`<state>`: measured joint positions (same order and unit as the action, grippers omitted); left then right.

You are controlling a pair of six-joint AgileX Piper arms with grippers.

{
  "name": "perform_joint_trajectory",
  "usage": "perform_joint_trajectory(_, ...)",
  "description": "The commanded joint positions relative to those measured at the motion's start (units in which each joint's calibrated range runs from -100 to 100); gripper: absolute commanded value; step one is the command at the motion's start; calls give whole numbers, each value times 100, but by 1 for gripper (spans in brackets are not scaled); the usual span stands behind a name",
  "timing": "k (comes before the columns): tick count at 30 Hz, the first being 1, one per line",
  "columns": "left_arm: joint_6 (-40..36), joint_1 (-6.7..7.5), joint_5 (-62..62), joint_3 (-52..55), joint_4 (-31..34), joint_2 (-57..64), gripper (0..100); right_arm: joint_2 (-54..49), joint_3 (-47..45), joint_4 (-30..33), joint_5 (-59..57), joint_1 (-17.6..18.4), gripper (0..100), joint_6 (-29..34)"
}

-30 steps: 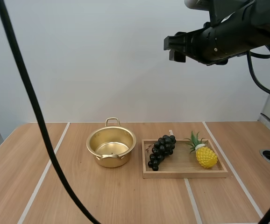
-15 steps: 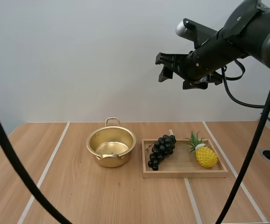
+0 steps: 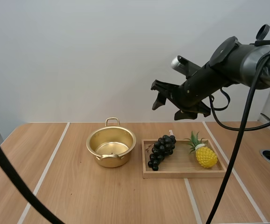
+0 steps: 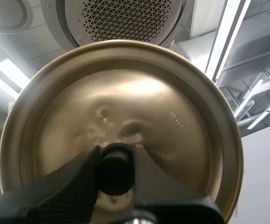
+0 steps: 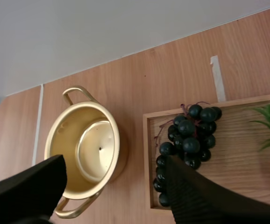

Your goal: Open the pot, put the grape inside, and close it

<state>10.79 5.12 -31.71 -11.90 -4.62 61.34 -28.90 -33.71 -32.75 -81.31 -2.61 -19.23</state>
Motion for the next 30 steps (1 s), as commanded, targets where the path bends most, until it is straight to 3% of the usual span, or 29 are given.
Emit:
perform_joint_trajectory(1,-24,13,190,-15,-17,22,0,-27,-17,-116,-17,-25,100,82)
perform_joint_trajectory(18,-24,13,190,-15,-17,22,0,-13,-220,-599,246,-25,100,400)
perform_joint_trajectory(23,-24,13,190,-15,-17,22,0,-13,-278,-355,791,-25,100,1058)
perform_joint_trajectory(30,-24,13,190,-15,-17,22,0,119,-293,-441,1304,106,100,1177)
